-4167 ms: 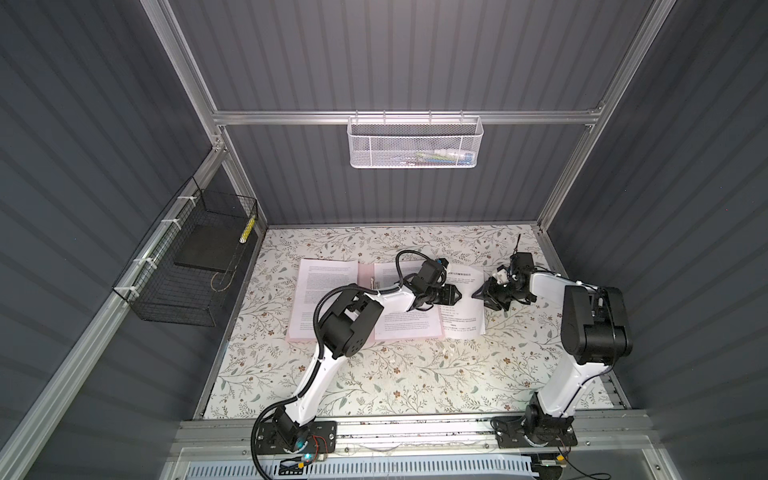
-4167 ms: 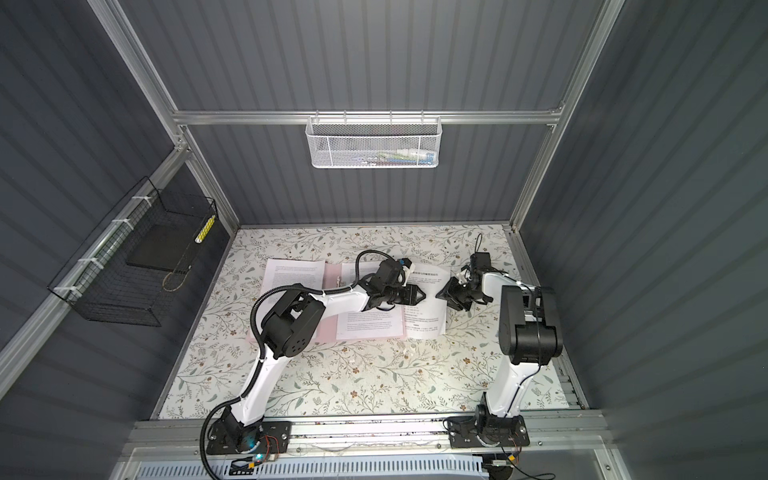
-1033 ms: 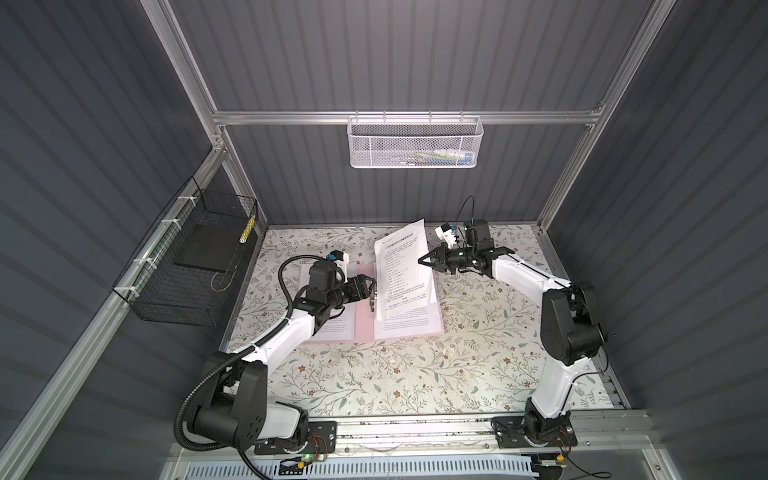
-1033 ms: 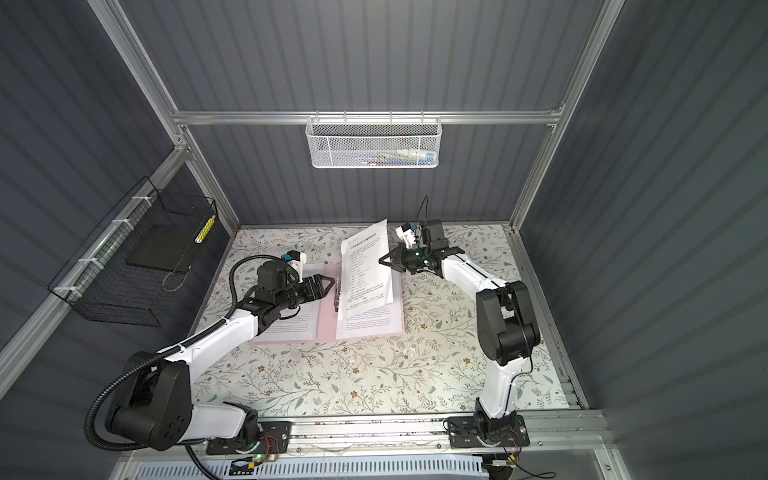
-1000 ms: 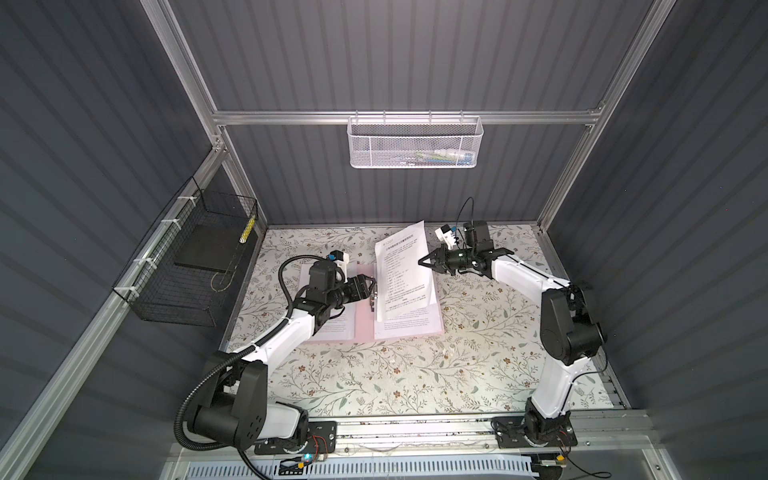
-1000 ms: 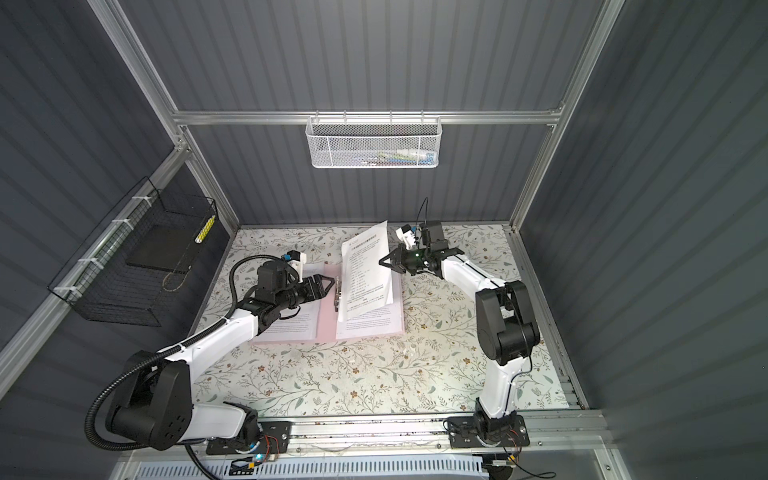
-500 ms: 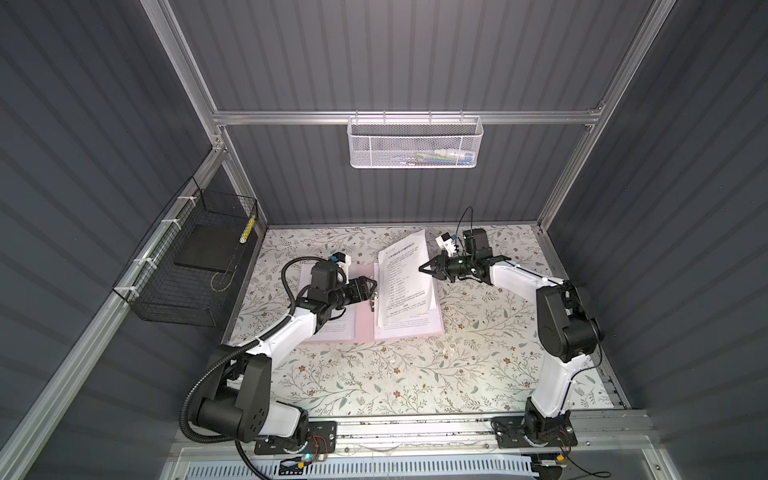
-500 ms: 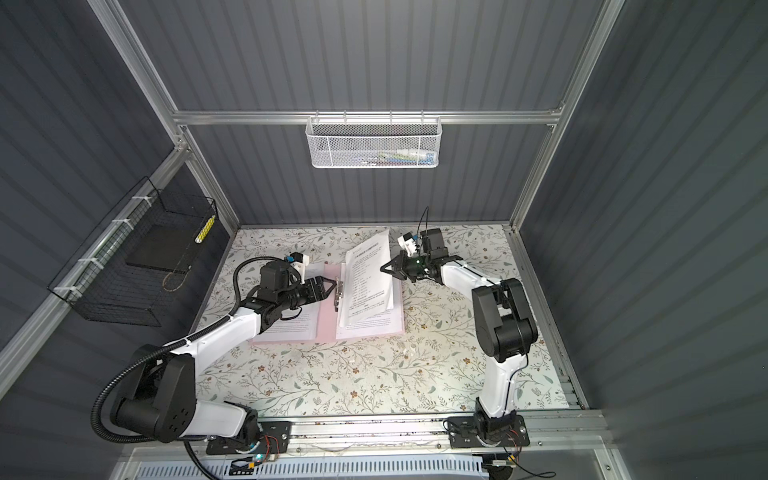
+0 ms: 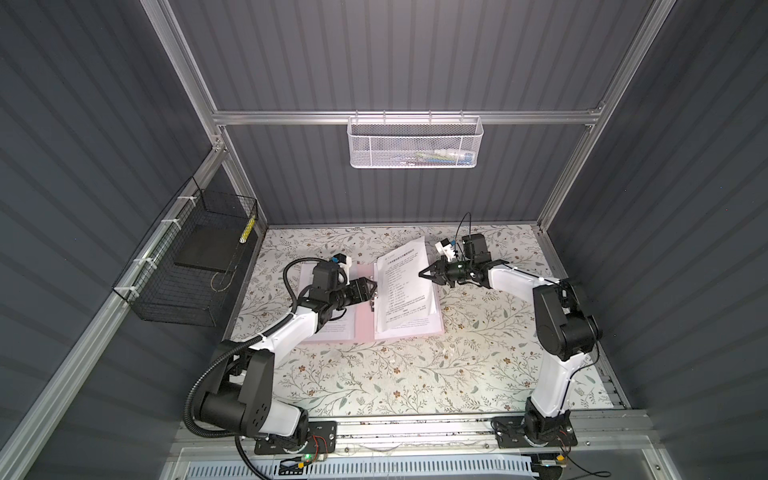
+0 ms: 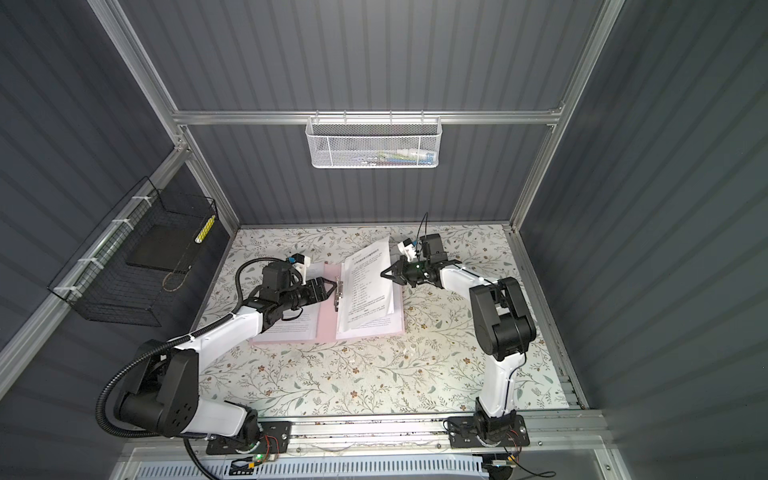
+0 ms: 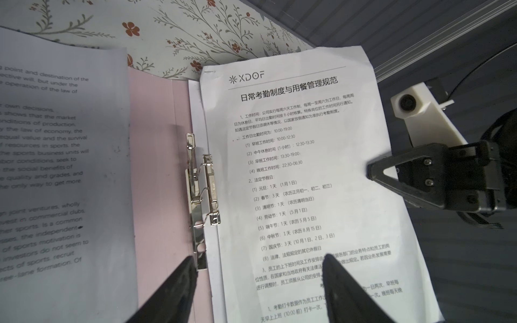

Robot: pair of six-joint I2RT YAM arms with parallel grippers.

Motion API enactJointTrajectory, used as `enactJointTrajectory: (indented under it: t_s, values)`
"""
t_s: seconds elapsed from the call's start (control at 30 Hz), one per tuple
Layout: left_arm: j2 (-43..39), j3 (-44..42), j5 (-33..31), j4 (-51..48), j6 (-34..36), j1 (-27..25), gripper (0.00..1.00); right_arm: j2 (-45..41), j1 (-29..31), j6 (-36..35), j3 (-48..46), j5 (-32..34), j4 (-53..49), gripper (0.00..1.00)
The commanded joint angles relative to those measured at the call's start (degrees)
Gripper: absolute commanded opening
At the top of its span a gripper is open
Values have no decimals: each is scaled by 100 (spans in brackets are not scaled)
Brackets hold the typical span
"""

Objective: Put the files into the folder
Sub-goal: 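Lower the held sheet onto the folder clip with the right gripper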

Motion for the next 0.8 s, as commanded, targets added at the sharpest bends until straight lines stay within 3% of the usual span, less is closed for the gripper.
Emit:
enactJointTrajectory:
  t_s: [0.0, 0.77]
  values:
    - [62, 19, 124, 61, 3, 27, 72, 110, -19, -30, -45, -142, 128, 0]
    - [145, -59, 32, 141, -24, 29, 71, 317, 46, -96, -3, -151, 59, 0]
